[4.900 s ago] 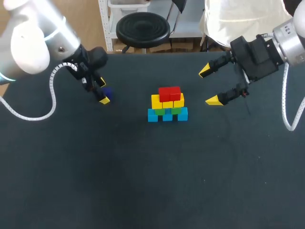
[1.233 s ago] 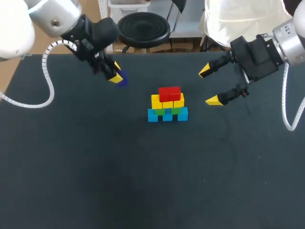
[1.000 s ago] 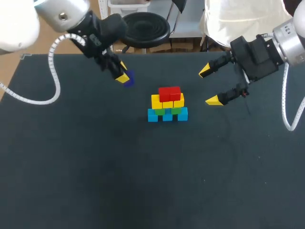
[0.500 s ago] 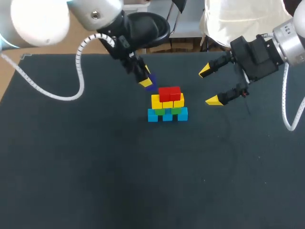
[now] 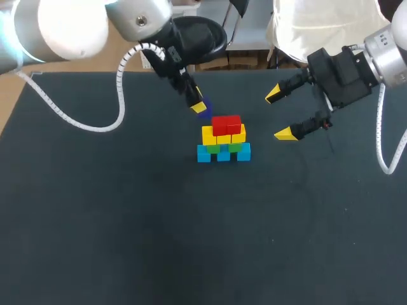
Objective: Place the blue cubes, place green cubes on the blue cubes, place the yellow cubes on the green cubes, then place the red cubes on the yellow cubes, and place purple cube on the red cubes.
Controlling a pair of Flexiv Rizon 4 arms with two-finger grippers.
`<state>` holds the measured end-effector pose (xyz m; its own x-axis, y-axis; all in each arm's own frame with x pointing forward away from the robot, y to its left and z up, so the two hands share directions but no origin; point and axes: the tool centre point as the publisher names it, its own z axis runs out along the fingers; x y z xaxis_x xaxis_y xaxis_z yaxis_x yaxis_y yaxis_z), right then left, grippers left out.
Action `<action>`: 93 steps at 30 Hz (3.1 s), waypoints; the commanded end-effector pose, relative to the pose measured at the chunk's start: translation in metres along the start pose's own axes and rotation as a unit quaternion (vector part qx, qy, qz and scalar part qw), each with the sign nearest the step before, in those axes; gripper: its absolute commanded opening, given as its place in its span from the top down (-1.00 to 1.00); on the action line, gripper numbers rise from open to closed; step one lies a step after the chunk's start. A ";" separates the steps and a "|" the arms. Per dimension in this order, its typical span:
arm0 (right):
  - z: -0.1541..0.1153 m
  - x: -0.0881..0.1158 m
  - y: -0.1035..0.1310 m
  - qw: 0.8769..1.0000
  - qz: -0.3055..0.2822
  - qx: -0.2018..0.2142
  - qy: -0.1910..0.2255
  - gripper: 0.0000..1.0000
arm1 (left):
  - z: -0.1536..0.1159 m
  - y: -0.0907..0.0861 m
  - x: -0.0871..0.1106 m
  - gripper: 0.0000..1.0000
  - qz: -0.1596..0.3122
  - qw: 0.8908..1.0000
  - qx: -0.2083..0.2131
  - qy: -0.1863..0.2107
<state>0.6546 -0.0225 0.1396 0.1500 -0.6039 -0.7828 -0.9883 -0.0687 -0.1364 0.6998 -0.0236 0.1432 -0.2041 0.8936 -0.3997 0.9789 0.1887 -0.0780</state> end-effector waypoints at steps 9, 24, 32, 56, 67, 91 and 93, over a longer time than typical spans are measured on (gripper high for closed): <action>0.000 0.000 0.000 1.000 0.000 0.000 -0.001 -1.00 | 0.009 0.002 -0.006 1.00 -0.007 0.999 0.031 -0.036; 0.000 0.000 0.000 1.000 0.000 0.000 -0.001 -1.00 | 0.009 0.002 -0.006 1.00 -0.007 0.999 0.031 -0.036; 0.000 0.000 0.000 1.000 0.000 0.000 -0.001 -1.00 | 0.010 0.002 -0.010 1.00 -0.006 0.998 0.038 -0.047; 0.000 0.000 0.000 1.000 0.000 0.000 -0.001 -1.00 | 0.037 -0.002 -0.036 1.00 0.012 1.000 0.017 -0.014; 0.000 0.000 0.000 1.000 0.000 0.000 -0.001 -1.00 | 0.035 -0.002 -0.038 1.00 0.011 1.000 0.003 -0.010; 0.000 0.000 0.000 1.000 0.000 0.000 -0.001 -1.00 | 0.034 -0.013 -0.039 1.00 0.017 1.000 -0.009 -0.009; 0.000 0.000 0.000 1.000 0.000 0.000 -0.001 -1.00 | 0.033 -0.014 -0.039 1.00 0.019 1.000 -0.011 -0.010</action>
<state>0.6546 -0.0225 0.1396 0.1500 -0.6039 -0.7829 -0.9883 -0.0687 -0.1363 0.6986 -0.0761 0.1275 -0.1685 0.8924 -0.4186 0.9855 0.1621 -0.0511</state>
